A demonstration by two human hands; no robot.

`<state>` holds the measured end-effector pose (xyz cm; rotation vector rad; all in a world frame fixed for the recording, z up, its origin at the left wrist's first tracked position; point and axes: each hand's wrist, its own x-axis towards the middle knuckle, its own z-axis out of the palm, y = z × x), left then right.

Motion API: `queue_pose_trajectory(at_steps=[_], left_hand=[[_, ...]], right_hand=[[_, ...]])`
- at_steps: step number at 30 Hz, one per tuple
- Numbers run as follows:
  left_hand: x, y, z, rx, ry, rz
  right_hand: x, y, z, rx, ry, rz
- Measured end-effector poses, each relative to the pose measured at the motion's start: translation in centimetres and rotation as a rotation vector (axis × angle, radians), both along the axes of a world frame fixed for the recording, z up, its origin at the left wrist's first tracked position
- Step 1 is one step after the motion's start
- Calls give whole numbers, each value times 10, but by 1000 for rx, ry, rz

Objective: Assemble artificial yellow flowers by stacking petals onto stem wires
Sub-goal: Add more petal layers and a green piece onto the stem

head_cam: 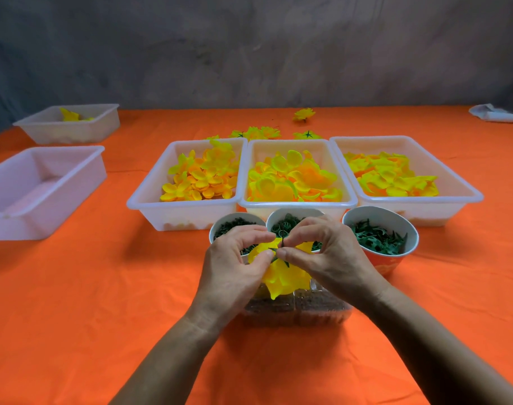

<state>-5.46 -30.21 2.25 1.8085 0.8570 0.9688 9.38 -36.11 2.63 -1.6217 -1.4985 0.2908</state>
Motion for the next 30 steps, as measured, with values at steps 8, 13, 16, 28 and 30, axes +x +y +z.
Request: queue_pose_trajectory(at_steps=[8,13,16,28,30], left_hand=[[12,1,1,64,-115,22],[14,4,-1,124,-95,22],[14,6,0,161,-64,20],[14,5,2,133,-64,47],[14,4,3,116,-77,62]], right_hand=[[-2,1,-5,52,54,18],[0,3,-11,78,47,38],[1,5,-13,91,51,45],[-8,1,-14,158,-38,-43],[-14,-1,-13,171,-114,-115]])
